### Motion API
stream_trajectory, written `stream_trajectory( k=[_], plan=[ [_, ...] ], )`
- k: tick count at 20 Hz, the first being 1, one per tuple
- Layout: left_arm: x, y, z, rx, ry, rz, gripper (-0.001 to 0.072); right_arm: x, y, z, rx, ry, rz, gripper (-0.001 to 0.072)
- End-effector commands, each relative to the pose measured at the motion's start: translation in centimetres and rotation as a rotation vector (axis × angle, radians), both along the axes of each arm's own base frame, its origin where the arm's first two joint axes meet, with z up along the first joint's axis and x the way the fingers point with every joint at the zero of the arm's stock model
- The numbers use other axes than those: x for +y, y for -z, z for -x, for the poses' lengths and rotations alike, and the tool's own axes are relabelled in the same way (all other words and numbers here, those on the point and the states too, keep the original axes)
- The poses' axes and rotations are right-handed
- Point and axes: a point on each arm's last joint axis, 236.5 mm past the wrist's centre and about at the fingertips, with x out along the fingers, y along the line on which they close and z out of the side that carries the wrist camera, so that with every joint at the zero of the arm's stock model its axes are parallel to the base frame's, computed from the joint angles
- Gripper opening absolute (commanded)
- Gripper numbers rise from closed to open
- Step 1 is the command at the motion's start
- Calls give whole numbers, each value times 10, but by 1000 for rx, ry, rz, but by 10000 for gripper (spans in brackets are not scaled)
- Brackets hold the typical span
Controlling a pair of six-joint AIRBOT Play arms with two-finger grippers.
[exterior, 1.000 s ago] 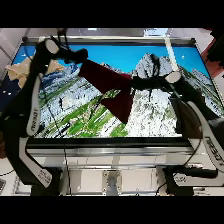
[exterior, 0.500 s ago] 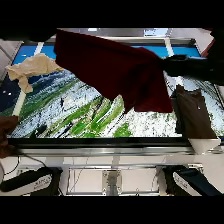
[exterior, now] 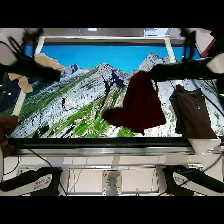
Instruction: Fold the shirts.
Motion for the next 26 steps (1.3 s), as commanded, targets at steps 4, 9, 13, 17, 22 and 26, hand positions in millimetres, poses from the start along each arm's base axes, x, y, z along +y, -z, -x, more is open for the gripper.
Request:
stream_trajectory(
  k=[4,9,13,17,22,26],
  plan=[
    [-31,135,-34,176,-109,147,24,14,149,-26,319,10,14,481],
    [-113,87,-53,51,36,505,445,-70,117,-64,218,172,121,480],
    [-177,82,-18,72,278,526,446,-151,99,-51,266,324,220,481],
    [-233,126,1,92,372,407,447,-163,131,-5,438,228,273,534],
    [-270,185,25,247,341,439,448,-156,199,27,571,217,261,592],
    [-286,179,9,193,282,519,448,-133,241,50,665,157,173,592]
  ],
)
